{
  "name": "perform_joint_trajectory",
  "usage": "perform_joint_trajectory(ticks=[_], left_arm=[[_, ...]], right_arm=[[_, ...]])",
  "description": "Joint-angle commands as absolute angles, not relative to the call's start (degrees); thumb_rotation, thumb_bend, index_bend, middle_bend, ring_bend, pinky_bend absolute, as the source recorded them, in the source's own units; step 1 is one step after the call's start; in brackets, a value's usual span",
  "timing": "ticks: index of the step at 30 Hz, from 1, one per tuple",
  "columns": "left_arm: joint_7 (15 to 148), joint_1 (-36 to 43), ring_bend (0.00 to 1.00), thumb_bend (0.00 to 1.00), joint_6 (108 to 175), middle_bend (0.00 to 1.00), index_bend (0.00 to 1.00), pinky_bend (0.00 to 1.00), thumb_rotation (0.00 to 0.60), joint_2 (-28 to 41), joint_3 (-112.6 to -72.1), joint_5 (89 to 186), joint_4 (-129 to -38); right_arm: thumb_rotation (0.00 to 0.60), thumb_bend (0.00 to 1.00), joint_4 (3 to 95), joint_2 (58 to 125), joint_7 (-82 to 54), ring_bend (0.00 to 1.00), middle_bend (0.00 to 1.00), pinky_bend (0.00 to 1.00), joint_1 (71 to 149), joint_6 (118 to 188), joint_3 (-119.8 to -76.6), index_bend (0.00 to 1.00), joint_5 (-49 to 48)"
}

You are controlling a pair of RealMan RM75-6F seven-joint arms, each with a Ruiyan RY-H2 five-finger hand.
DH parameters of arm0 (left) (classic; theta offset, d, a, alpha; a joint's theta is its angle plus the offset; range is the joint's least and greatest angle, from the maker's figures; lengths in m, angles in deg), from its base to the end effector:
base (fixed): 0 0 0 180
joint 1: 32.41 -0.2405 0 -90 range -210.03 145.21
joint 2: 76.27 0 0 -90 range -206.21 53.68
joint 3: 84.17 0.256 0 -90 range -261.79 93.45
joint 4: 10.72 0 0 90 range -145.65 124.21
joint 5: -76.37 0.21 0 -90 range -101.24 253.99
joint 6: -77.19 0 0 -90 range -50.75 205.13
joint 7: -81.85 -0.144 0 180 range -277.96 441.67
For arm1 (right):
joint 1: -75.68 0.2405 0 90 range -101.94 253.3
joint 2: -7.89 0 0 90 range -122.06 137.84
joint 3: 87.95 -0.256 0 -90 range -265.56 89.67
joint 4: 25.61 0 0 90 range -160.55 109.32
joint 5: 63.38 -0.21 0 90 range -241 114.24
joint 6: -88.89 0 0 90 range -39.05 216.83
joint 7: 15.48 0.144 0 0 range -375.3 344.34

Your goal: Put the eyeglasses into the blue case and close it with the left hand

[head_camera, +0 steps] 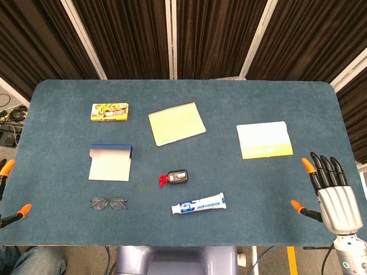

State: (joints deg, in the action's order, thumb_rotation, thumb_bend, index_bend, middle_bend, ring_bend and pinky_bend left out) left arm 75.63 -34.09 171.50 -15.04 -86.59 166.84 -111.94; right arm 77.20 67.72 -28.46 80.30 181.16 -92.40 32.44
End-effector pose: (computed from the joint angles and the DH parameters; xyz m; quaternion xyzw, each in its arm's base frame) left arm -0.2847 0.1434 0.1789 -0.5643 -0.3585 -0.4123 0.6189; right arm -0.2489 -0.1785 0.1799 0.6260 -0.2667 0.4326 0.5915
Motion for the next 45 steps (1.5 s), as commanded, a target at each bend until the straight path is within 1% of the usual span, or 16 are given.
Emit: perform_joint_trajectory(ticks=[1, 7, 10, 12, 13, 15, 16, 17, 20, 22, 24, 26, 30, 34, 45], left_arm=[[75.44, -33.96, 0.0, 0.0, 171.25, 0.0, 0.0, 0.0, 0.6, -14.92, -86.5, 166.88, -111.99], [75.55, -33.36, 0.0, 0.0, 169.76, 0.0, 0.0, 0.0, 0.6, -14.56, -85.98, 167.06, -111.53], [75.85, -32.32, 0.0, 0.0, 167.73, 0.0, 0.0, 0.0, 0.6, -13.89, -85.45, 167.63, -111.24], [76.06, -30.92, 0.0, 0.0, 165.13, 0.0, 0.0, 0.0, 0.6, -13.16, -85.23, 167.69, -111.1], [76.62, -28.94, 0.0, 0.0, 161.47, 0.0, 0.0, 0.0, 0.6, -12.25, -85.05, 167.61, -111.42], [77.19, -26.71, 0.0, 0.01, 157.81, 0.0, 0.03, 0.0, 0.6, -11.18, -85.37, 166.94, -111.72], [77.33, -25.15, 0.0, 0.04, 155.19, 0.0, 0.07, 0.0, 0.6, -10.06, -85.49, 166.51, -112.05], [76.87, -24.14, 0.0, 0.1, 153.45, 0.0, 0.12, 0.0, 0.6, -9.16, -85.74, 165.73, -112.21], [72.77, -21.49, 0.0, 0.27, 148.51, 0.0, 0.22, 0.0, 0.6, -6.13, -86.38, 162.28, -113.33], [68.79, -20.32, 0.0, 0.31, 146.63, 0.0, 0.32, 0.0, 0.6, -3.99, -86.83, 159.77, -114.24], [66.1, -19.81, 0.0, 0.33, 146.19, 0.0, 0.42, 0.0, 0.6, -2.45, -87.17, 158.2, -114.51], [62.8, -19.1, 0.0, 0.36, 145.42, 0.0, 0.44, 0.0, 0.6, 0.03, -87.58, 155.55, -114.45], [59.38, -18.41, 0.0, 0.4, 145.03, 0.0, 0.45, 0.0, 0.6, 2.89, -87.85, 151.99, -113.64], [58.0, -18.14, 0.0, 0.4, 144.89, 0.0, 0.46, 0.0, 0.6, 4.76, -87.68, 149.2, -112.11], [59.07, -17.06, 0.0, 0.4, 143.82, 0.0, 0.49, 0.0, 0.6, 7.77, -87.03, 146.7, -107.59]], right_arm=[[0.6, 0.0, 77.41, 67.15, -27.68, 0.0, 0.0, 0.0, 80.03, 181.51, -92.38, 0.0, 32.44], [0.6, 0.0, 77.69, 66.7, -27.12, 0.0, 0.0, 0.0, 79.75, 181.79, -92.32, 0.0, 32.6], [0.6, 0.0, 78.05, 66.52, -26.93, 0.0, 0.0, 0.0, 79.7, 181.63, -92.2, 0.0, 32.67], [0.6, 0.0, 78.17, 66.43, -26.95, 0.0, 0.0, 0.0, 79.64, 181.64, -92.1, 0.0, 32.86], [0.6, 0.0, 78.15, 66.32, -26.91, 0.0, 0.0, 0.0, 79.6, 181.56, -92.03, 0.0, 32.88], [0.6, 0.0, 78.24, 66.15, -26.7, 0.0, 0.0, 0.0, 79.5, 181.68, -92.06, 0.0, 32.83], [0.6, 0.0, 78.27, 66.11, -26.52, 0.0, 0.0, 0.0, 79.43, 181.84, -92.12, 0.0, 32.8], [0.6, 0.0, 78.3, 66.05, -26.34, 0.0, 0.0, 0.0, 79.38, 181.92, -92.14, 0.0, 32.8], [0.6, 0.0, 78.28, 65.92, -25.9, 0.0, 0.0, 0.0, 79.44, 181.75, -92.21, 0.0, 32.7], [0.6, 0.0, 78.07, 65.89, -25.67, 0.0, 0.0, 0.0, 79.58, 181.39, -92.28, 0.0, 32.41], [0.6, 0.0, 77.9, 65.88, -25.55, 0.0, 0.0, 0.0, 79.67, 181.13, -92.33, 0.0, 32.19], [0.6, 0.0, 77.66, 65.81, -25.15, 0.0, 0.0, 0.0, 79.77, 180.72, -92.37, 0.0, 31.74], [0.6, 0.0, 77.52, 65.55, -24.49, 0.0, 0.0, 0.0, 79.67, 180.71, -92.4, 0.0, 31.45], [0.6, 0.0, 77.51, 65.42, -24.31, 0.0, 0.0, 0.0, 79.55, 180.66, -92.22, 0.0, 31.53], [0.6, 0.0, 77.4, 65.62, -24.6, 0.0, 0.0, 0.0, 79.96, 179.48, -92.02, 0.0, 31.43]])
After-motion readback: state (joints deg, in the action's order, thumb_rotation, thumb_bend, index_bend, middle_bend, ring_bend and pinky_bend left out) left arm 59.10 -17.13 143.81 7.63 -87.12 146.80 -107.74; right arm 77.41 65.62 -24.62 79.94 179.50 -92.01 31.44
